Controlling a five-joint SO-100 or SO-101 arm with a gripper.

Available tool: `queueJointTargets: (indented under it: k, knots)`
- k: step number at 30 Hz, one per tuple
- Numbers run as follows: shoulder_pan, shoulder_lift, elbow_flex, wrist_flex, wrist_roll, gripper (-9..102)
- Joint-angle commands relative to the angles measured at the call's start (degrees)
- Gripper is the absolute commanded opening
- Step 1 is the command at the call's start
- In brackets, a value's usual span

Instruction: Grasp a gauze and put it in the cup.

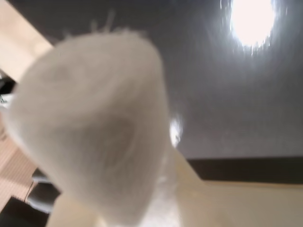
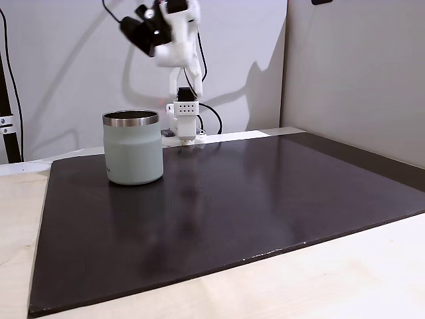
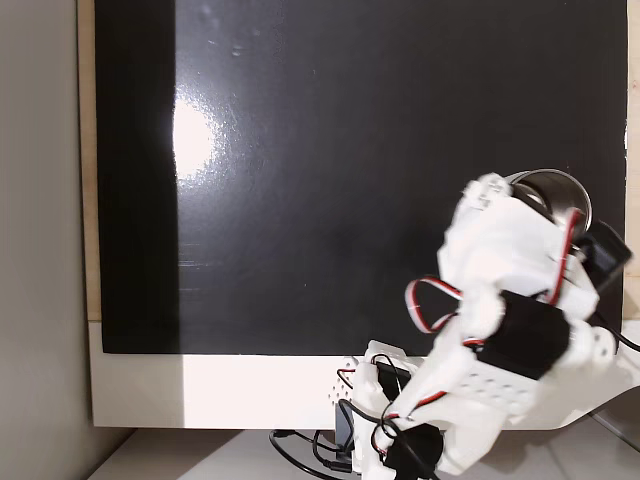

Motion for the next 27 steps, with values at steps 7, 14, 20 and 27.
queueJointTargets:
  k: [7,14,20,27]
  knots:
    - [10.02,7.12,12.22,-6.59,-10.02,0]
    - [14.24,9.49,21.27,-12.66,-13.54,0]
    - [15.82,8.0,24.61,-17.23,-13.62,0]
    - [16.35,4.75,25.14,-19.78,-11.95,0]
